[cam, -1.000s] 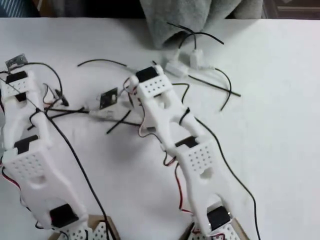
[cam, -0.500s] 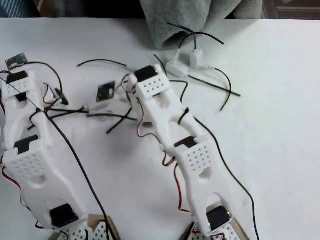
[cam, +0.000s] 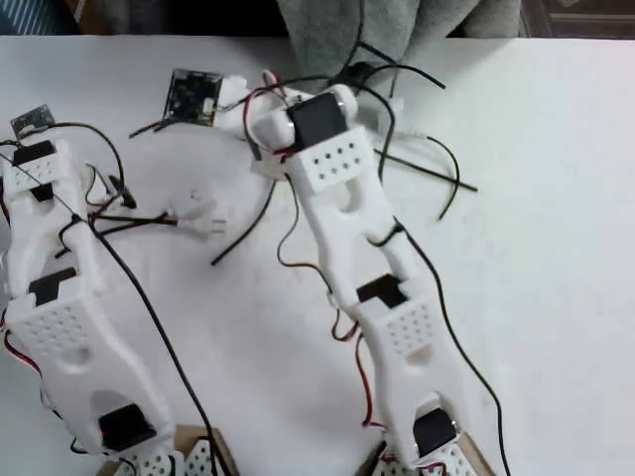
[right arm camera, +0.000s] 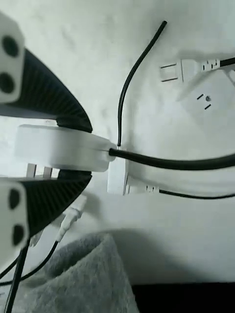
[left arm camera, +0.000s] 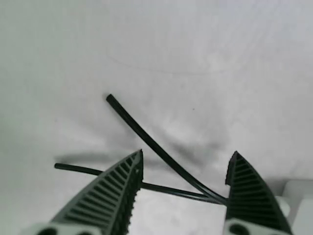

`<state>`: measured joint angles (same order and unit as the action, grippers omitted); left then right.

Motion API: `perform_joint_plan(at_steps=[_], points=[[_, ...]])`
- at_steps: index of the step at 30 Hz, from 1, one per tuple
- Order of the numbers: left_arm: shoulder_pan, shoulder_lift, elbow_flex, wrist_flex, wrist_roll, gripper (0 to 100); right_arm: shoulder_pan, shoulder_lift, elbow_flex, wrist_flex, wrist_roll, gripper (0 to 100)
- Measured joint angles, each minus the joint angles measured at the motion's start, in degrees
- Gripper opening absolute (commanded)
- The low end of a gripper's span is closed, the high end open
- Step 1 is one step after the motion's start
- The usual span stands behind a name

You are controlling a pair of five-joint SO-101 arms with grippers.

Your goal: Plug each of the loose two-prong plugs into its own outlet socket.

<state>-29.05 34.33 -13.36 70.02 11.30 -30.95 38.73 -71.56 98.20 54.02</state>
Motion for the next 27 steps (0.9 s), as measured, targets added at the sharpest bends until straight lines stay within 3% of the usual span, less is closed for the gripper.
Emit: perform_joint_plan(at_steps=[6, 16, 21, 27], points=[[0.00, 0.00, 0.00, 0.00, 0.00, 27, 0.00, -10.46, 4.48, 0.26, -0.35, 1.5], [0.00, 0.00, 0.00, 0.00, 0.00, 27, 3.78, -34.11, 28.84, 0.26, 0.70, 1.5], [0.00, 0.00, 0.00, 0.00, 0.00, 27, 10.11, -45.98, 39.82, 0.26, 1.14, 1.5], [0.00, 0.00, 0.00, 0.00, 0.00, 27, 21.19, -57.93, 53.36, -1.41, 7.21, 1.6]])
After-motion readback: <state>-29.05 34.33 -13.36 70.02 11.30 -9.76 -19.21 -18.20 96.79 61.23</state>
